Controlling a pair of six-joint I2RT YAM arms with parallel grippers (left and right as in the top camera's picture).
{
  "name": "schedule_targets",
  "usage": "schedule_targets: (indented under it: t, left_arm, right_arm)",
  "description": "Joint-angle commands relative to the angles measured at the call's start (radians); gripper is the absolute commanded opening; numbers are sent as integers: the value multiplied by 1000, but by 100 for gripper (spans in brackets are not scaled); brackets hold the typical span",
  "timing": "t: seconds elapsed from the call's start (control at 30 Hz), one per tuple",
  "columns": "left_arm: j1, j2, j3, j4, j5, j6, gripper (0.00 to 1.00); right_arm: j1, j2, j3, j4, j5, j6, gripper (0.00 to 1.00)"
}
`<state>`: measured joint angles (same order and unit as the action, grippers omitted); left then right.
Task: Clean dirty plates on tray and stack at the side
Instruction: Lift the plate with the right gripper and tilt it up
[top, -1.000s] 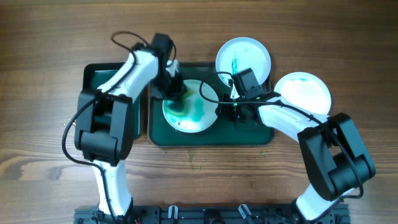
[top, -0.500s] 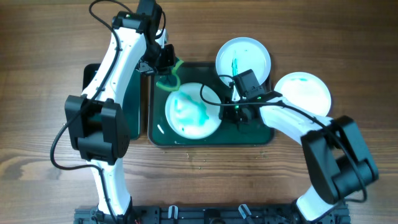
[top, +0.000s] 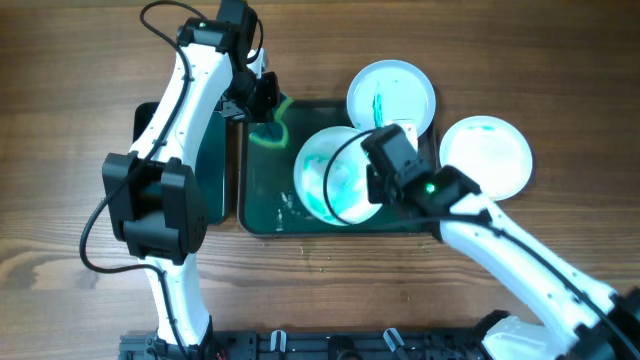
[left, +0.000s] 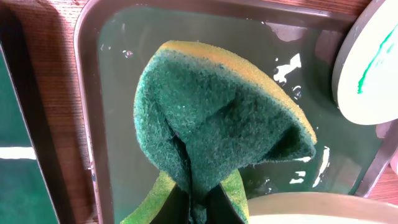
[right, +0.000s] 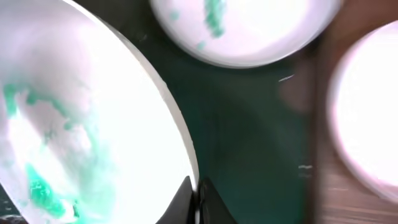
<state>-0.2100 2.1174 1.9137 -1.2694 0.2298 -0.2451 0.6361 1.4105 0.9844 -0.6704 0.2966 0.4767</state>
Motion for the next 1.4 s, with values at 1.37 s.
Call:
schedule_targets:
  t: [1.37]
  left_arm:
    - [5,-21,21,-7,16,-6,4]
  right_arm:
    - [193,34,-22,139,276,377,4]
